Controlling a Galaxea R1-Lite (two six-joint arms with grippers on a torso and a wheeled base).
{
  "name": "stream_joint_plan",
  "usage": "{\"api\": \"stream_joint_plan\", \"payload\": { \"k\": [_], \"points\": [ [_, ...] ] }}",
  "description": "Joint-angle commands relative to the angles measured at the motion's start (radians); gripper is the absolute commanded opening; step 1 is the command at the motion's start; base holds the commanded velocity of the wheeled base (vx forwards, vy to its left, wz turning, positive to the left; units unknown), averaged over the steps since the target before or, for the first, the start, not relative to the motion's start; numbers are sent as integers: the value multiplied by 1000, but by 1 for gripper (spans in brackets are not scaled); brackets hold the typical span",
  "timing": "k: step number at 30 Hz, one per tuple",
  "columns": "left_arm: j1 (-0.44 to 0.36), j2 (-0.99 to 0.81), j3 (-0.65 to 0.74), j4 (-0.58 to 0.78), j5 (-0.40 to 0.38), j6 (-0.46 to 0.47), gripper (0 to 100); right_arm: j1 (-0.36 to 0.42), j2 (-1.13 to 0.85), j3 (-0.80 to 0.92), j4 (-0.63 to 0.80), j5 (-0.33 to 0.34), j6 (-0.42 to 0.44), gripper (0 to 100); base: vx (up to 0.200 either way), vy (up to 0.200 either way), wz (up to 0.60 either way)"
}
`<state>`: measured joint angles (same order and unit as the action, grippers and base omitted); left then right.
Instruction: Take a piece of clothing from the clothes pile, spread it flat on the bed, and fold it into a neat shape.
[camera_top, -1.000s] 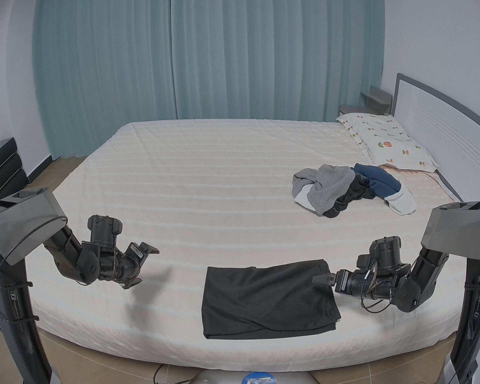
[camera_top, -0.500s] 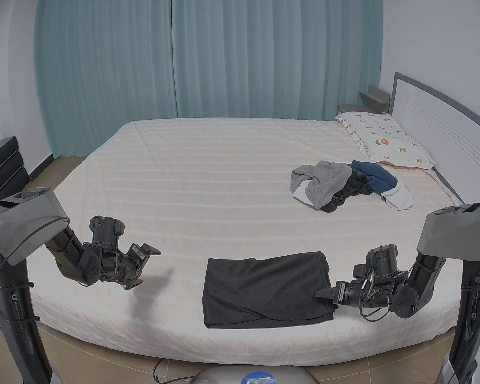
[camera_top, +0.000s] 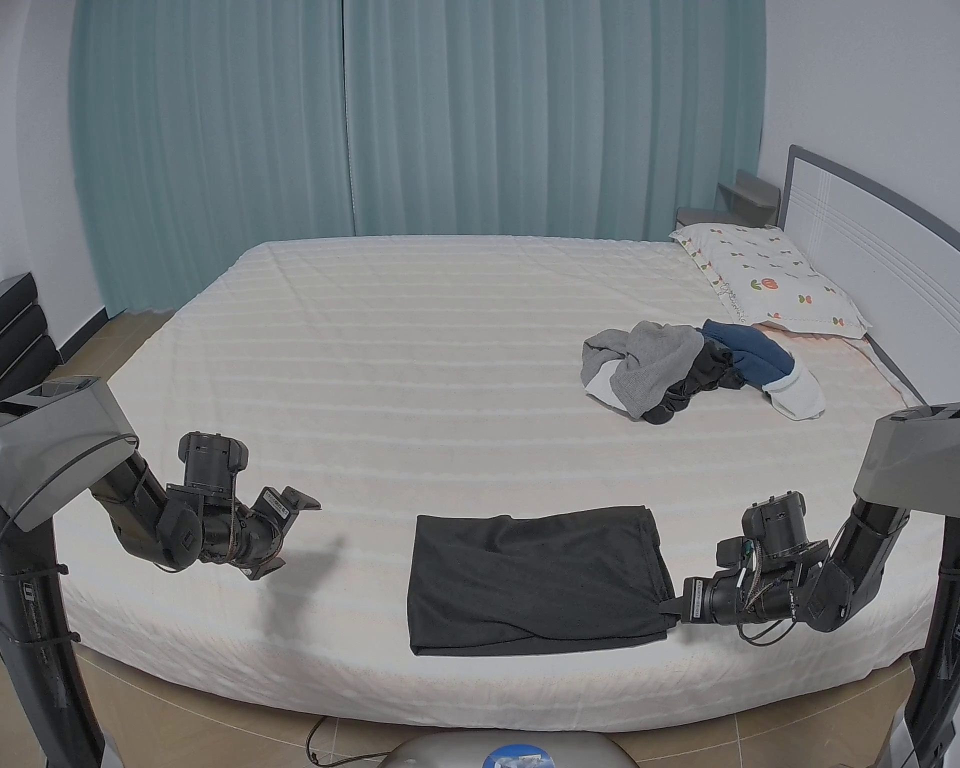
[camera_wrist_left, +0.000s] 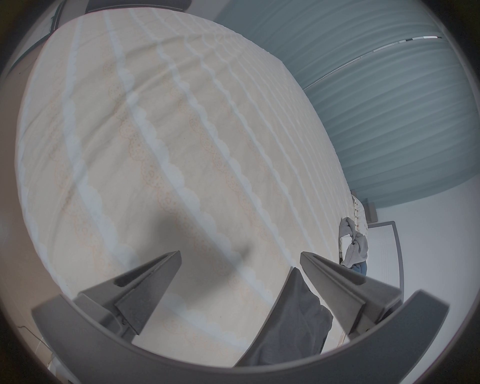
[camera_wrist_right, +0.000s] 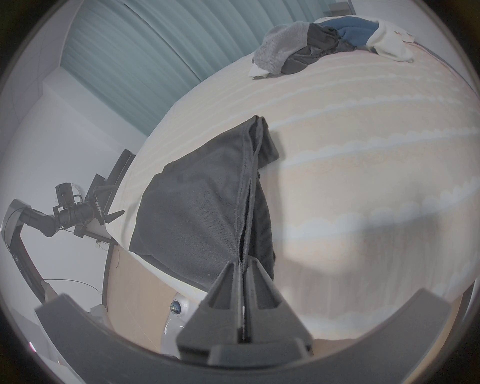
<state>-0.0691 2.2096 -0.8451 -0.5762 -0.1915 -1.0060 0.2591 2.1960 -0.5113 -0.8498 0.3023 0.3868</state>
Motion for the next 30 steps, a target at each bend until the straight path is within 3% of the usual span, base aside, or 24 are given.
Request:
{"api": "stream_joint_plan", "payload": {
  "k": [1, 3, 4, 7, 13, 19, 23, 30],
  "points": [
    [0, 1, 0, -1, 0, 0, 100, -3, -13, 7, 1, 1, -2, 0, 0, 0, 0],
    [0, 1, 0, -1, 0, 0, 100, 3, -12, 10, 1, 1, -5, 0, 0, 0, 0],
    [0, 1, 0, -1, 0, 0, 100, 3, -12, 10, 1, 1, -5, 100, 0, 0, 0],
    [0, 1, -2, -1, -2, -2, 100, 2, -5, 20, 1, 1, -43, 100, 0, 0, 0],
    [0, 1, -12, 6, 0, -5, 100, -6, -13, 10, -11, 1, -31, 100, 0, 0, 0],
    [-1, -2, -17, 12, 1, -6, 100, -14, -21, -58, -23, 3, 115, 100, 0, -167, 0],
    [-49, -11, 1, 13, 17, -10, 100, -8, -19, -98, -52, 1, 251, 100, 0, -200, 0],
    [-115, -10, -2, 12, 20, -33, 100, 6, 8, -138, -78, 4, 363, 100, 0, -200, 0]
  ]
}}
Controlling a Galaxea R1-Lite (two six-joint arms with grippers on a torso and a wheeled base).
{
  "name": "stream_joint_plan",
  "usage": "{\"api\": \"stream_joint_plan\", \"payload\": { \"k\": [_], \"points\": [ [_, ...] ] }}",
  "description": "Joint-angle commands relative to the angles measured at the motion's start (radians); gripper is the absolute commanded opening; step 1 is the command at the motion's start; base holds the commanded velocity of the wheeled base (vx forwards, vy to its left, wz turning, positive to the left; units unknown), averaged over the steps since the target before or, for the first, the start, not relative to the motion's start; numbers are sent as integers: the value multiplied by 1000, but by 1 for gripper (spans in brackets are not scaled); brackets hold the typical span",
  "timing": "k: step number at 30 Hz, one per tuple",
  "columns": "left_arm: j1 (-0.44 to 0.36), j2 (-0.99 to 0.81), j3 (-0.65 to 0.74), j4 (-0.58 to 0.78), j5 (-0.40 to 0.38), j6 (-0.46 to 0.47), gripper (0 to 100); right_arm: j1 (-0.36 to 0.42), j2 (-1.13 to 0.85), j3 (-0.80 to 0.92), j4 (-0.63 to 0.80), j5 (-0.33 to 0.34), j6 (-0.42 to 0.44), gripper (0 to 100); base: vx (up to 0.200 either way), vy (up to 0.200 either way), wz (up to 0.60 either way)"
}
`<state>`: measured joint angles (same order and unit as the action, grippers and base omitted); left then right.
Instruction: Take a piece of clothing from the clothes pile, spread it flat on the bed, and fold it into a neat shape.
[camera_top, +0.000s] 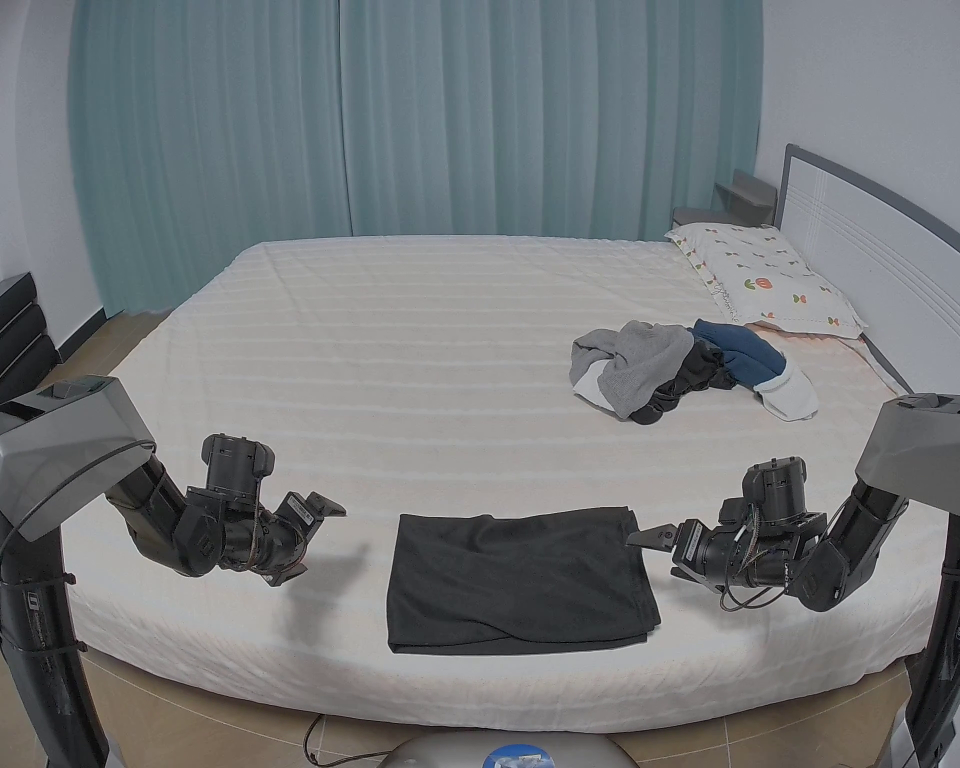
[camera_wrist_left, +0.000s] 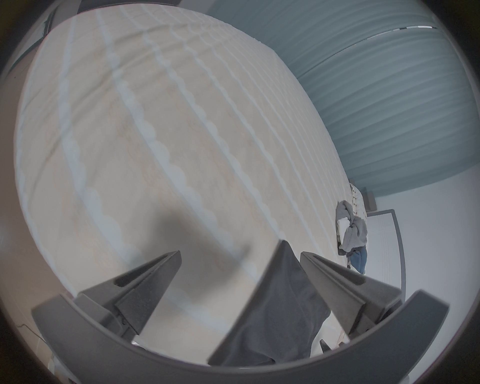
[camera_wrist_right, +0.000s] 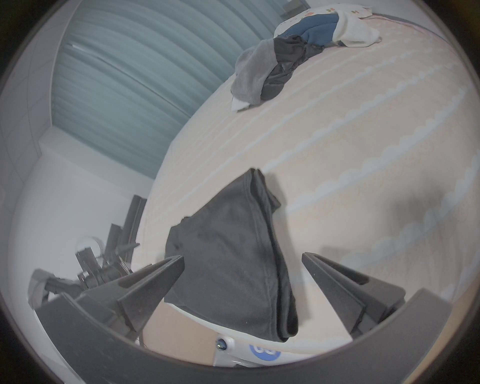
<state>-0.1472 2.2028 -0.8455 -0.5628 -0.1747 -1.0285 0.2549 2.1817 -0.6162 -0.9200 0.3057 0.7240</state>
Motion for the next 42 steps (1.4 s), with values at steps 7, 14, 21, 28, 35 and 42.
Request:
{"api": "stream_joint_plan", "payload": {
  "k": [7, 14, 21, 28, 35, 42],
  "points": [
    [-98, 12, -20, -14, 61, -2, 100, 47, 36, -73, -19, -5, 133, 100, 0, -57, 0],
    [-146, 114, -176, -2, 192, 70, 100, 101, 105, -148, -19, -119, 225, 100, 0, 0, 0],
    [-146, 190, -221, -16, 215, 116, 100, 133, 138, -249, 9, -163, 209, 100, 0, 0, 0],
    [-133, 210, -250, -14, 239, 114, 100, 135, 198, -373, 90, -165, 204, 100, 0, 0, 0],
    [-138, 226, -267, -14, 281, 113, 100, 127, 251, -375, 21, -166, 202, 100, 0, 0, 0],
    [-141, 229, -267, -16, 293, 111, 0, 142, 280, -404, 16, -171, 206, 100, 0, 0, 0]
  ]
}}
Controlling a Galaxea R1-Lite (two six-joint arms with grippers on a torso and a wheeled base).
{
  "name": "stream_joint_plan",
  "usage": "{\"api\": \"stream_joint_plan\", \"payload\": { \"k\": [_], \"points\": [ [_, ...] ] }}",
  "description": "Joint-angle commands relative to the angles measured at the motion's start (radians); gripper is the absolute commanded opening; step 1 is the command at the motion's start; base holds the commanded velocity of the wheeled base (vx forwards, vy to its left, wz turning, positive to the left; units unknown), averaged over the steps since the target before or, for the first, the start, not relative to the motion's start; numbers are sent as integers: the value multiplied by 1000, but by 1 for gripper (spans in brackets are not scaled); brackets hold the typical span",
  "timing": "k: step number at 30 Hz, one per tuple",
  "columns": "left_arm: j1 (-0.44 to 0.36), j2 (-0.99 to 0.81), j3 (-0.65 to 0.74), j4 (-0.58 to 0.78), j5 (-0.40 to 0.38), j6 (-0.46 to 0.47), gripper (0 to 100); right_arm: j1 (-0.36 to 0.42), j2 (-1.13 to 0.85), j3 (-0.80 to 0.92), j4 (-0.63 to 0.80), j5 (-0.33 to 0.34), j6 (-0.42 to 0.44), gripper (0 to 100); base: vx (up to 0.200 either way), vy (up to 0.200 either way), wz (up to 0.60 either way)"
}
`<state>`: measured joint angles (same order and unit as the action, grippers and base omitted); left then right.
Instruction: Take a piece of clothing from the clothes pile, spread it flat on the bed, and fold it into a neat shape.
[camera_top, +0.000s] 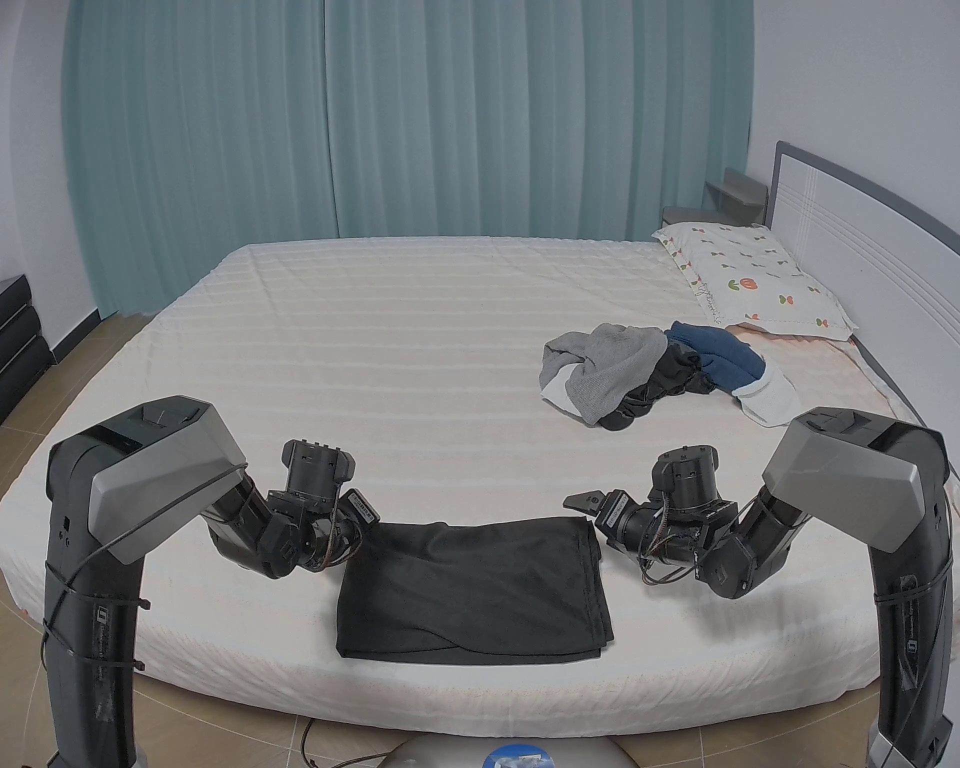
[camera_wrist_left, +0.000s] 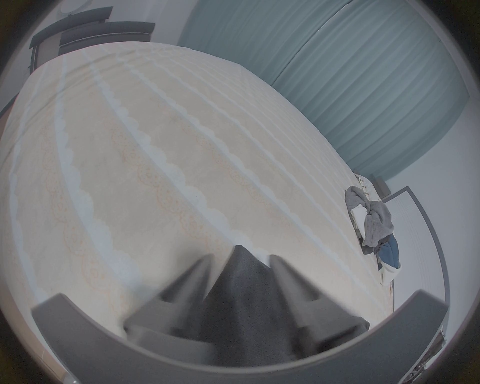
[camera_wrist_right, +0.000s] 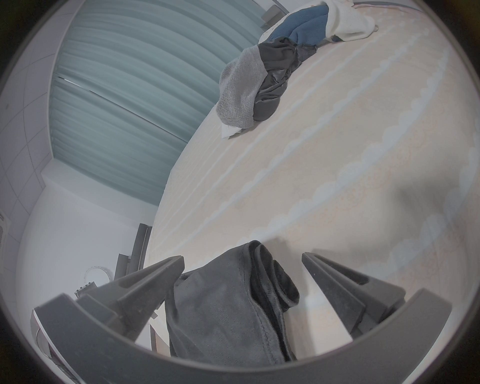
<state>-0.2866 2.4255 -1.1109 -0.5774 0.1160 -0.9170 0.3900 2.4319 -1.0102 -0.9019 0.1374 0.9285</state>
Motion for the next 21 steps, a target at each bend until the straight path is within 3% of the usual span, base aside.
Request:
{"api": "stream_joint_plan", "payload": {
  "k": [1, 9, 16, 17, 21],
  "points": [
    [0, 6, -1, -1, 2, 0, 0, 12, 32, -11, -2, -4, 0, 100, 0, 0, 0],
    [0, 6, 3, -1, 54, -6, 0, 17, 67, -73, -2, -42, 0, 100, 0, 0, 0],
    [0, 6, 6, -1, 54, -14, 0, 17, 79, -88, -23, -45, 0, 100, 0, 0, 0],
    [0, 6, 6, -7, 54, -16, 0, 18, 85, -88, -37, -45, -2, 0, 0, 0, 0],
    [1, 7, 13, -38, 54, -14, 0, 24, 98, -87, -58, -45, -5, 0, 0, 0, 0]
  ]
}}
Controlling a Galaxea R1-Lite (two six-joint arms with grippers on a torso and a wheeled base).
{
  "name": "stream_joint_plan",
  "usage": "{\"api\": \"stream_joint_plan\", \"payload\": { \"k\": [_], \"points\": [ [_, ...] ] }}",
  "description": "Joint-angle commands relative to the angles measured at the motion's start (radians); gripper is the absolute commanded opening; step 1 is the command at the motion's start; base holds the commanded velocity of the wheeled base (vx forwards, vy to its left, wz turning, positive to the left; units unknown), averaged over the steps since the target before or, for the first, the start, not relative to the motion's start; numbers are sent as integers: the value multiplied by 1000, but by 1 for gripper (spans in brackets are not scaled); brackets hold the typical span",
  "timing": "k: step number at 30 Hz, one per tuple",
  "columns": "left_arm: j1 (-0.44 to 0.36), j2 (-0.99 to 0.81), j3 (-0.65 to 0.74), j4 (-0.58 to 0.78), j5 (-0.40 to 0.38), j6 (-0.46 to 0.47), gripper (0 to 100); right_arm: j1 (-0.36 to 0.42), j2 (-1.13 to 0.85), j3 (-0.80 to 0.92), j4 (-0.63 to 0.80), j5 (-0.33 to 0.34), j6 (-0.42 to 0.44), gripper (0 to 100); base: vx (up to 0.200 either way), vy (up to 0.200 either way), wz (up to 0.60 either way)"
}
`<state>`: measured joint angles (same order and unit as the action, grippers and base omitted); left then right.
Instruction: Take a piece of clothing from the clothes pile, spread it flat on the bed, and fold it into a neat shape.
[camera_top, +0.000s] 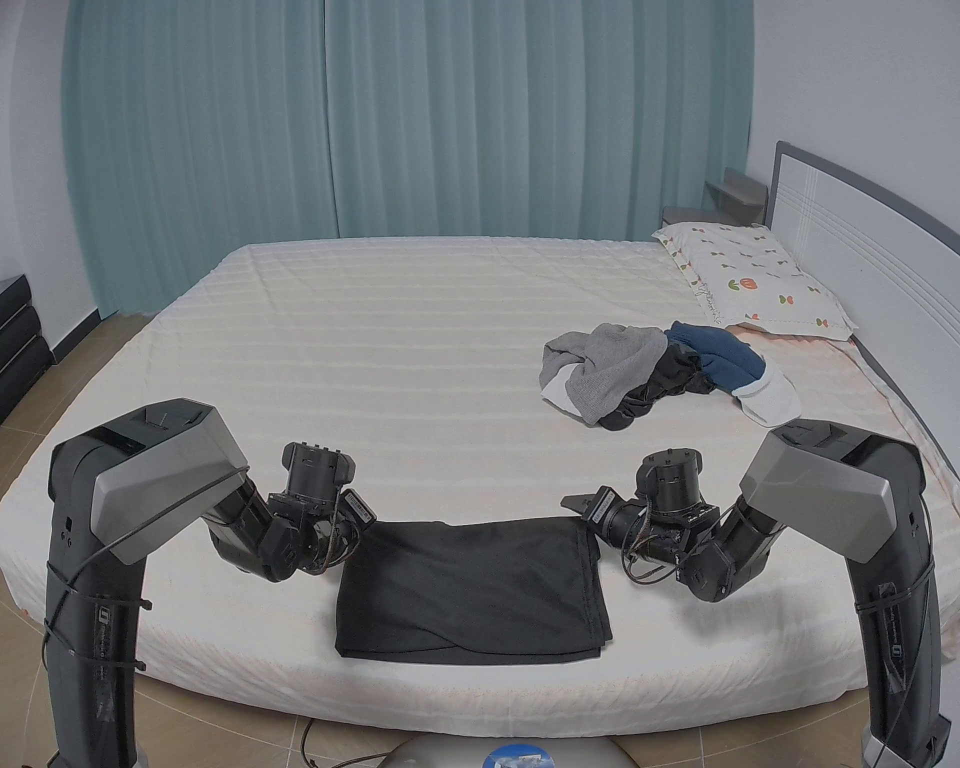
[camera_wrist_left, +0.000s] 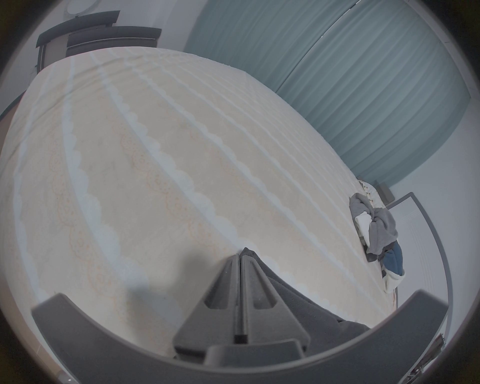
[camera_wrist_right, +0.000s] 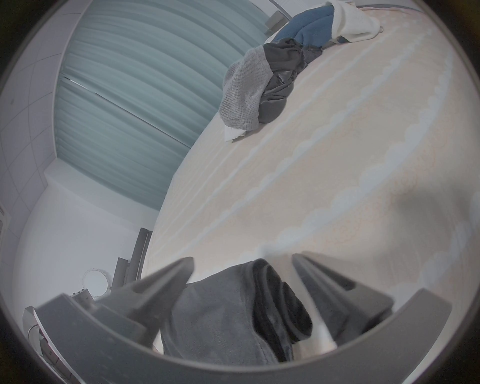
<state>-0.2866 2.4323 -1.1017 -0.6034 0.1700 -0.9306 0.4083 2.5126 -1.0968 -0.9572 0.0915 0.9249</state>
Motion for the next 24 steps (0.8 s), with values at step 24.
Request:
{"api": "stream_joint_plan", "payload": {
  "k": [24],
  "points": [
    [3, 4, 5, -21, -1, -2, 0, -31, 9, 6, -8, -19, -8, 0, 0, 0, 0]
  ]
}}
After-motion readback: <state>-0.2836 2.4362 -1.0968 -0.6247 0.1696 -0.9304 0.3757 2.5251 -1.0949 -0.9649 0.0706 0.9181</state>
